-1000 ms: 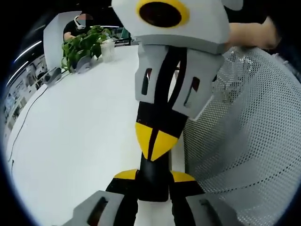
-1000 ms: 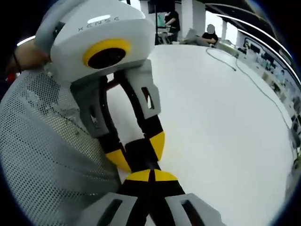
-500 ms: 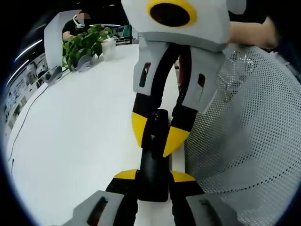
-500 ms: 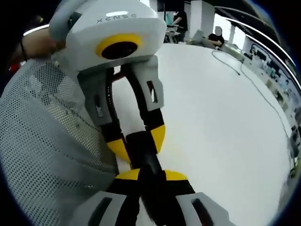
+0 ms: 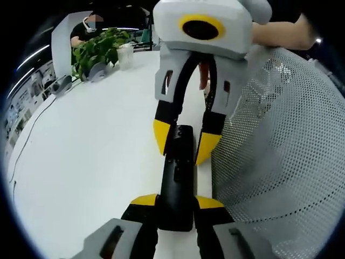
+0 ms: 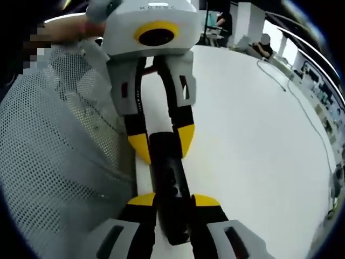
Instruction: Press the specified remote control buttons in sequence, fully releasing each button before pressing the next.
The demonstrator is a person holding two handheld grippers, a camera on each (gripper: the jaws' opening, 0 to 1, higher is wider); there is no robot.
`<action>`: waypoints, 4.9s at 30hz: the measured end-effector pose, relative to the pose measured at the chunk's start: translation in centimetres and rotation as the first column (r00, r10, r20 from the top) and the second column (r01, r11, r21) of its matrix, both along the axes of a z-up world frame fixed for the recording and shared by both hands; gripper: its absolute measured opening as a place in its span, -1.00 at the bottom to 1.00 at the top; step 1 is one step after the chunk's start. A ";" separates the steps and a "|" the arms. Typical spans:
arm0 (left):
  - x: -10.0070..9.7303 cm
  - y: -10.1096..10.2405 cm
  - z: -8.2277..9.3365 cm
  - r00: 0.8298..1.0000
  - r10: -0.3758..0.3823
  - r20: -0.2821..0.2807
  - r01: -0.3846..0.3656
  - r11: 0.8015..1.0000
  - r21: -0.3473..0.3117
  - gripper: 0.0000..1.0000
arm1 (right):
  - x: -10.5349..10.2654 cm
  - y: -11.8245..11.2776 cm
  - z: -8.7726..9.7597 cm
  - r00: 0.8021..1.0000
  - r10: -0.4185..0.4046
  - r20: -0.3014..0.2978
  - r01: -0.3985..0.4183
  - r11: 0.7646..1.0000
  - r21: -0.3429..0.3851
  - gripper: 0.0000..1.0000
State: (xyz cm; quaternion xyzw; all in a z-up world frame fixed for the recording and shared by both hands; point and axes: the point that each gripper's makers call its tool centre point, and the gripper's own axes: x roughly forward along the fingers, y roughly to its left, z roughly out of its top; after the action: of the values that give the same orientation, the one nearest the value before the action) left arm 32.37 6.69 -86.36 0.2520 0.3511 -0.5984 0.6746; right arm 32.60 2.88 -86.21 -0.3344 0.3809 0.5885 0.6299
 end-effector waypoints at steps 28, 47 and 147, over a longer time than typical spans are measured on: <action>-0.2 0.0 -0.1 1.000 -0.010 0.024 0.009 0.999 0.036 -0.49 | 0.3 -1.8 -0.8 0.994 0.101 0.035 -0.100 0.994 -0.043 -0.58; 3.0 1.1 6.5 0.967 0.245 0.078 -0.232 0.962 -0.144 0.43 | 0.5 -1.6 -0.7 0.999 0.047 0.011 -0.047 0.999 -0.020 -0.57; 2.6 14.8 21.5 0.473 0.877 0.082 -0.564 0.373 -0.737 0.90 | 1.1 -0.6 -0.5 0.999 -0.047 0.007 0.047 0.999 -0.006 -0.58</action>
State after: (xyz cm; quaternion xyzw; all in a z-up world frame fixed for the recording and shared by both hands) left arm 34.97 21.46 -64.88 -0.0374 0.0355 -0.2229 0.9735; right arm 33.69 2.26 -86.69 -0.3291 0.3884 0.5711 0.6439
